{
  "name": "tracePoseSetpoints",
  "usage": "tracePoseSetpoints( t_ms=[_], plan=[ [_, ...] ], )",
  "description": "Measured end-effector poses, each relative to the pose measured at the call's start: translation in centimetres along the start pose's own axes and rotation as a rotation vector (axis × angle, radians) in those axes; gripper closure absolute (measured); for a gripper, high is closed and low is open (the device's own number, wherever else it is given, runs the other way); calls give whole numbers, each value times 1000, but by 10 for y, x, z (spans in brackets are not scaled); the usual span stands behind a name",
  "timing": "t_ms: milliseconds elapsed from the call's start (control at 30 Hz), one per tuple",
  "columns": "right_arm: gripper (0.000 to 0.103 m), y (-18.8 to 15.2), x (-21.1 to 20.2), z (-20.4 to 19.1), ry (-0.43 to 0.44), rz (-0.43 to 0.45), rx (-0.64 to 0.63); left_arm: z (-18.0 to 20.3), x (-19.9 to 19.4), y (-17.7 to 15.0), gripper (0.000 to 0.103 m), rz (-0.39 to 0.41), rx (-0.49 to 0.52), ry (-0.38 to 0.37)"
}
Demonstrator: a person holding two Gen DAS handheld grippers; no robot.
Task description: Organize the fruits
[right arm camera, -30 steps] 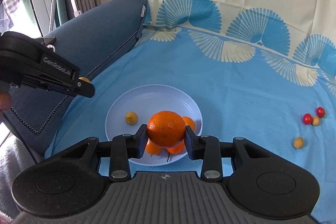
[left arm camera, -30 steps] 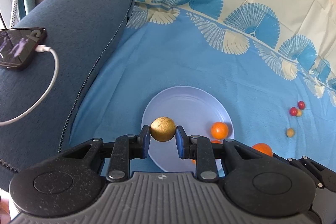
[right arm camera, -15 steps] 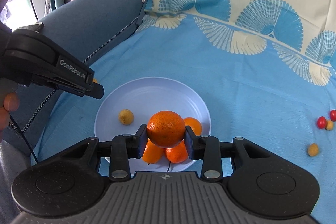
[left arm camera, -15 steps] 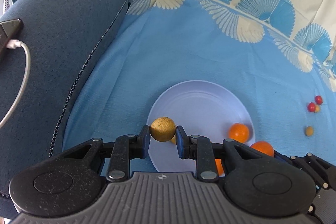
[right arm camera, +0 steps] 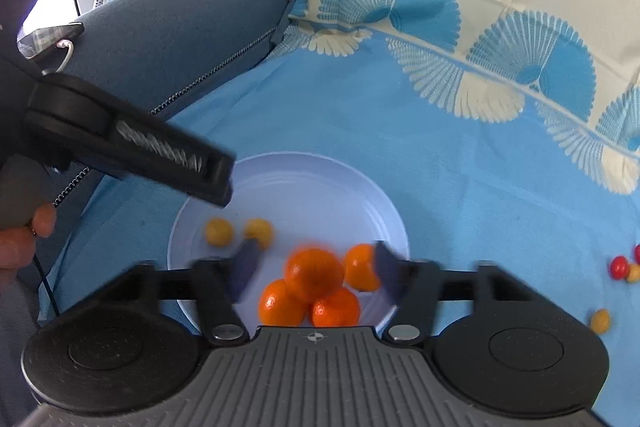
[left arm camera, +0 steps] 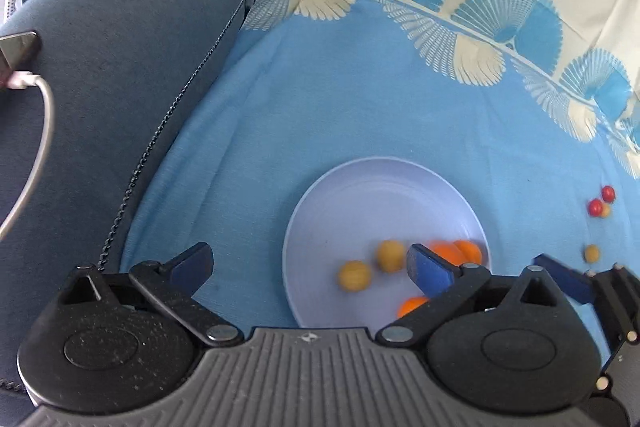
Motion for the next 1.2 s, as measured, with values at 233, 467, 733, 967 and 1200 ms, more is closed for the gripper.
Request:
tracePoseSetpoints(
  t_ms=[233, 467, 733, 967, 1200],
  plan=[
    [11, -20, -37, -3, 7, -49, 40, -9, -35, -29, 0, 2, 5, 53],
    [8, -33, -70, -14, -4, -50, 49, -10, -61, -53, 0, 4, -2, 59],
    [7, -37, -105, -11, -60, -1, 85, -9, -89, -67, 0, 41, -1, 60],
    [6, -45, -132, -8, -81, 37, 100, -4, -113, -79, 0, 78, 11, 57],
    [6, -49, -157, -9, -94, 91, 111, 2, -135, -87, 0, 117, 17, 57]
  ],
)
Point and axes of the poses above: each gripper's, at about its wrist camera, not at the fingertips, and x roughly the way its jaws point, z to its right, y to its top, the point moved 6 cm from there along x, roughly the way its jaws point, and after that the axes turned 4 degrees about x, right-handed, at the moved point
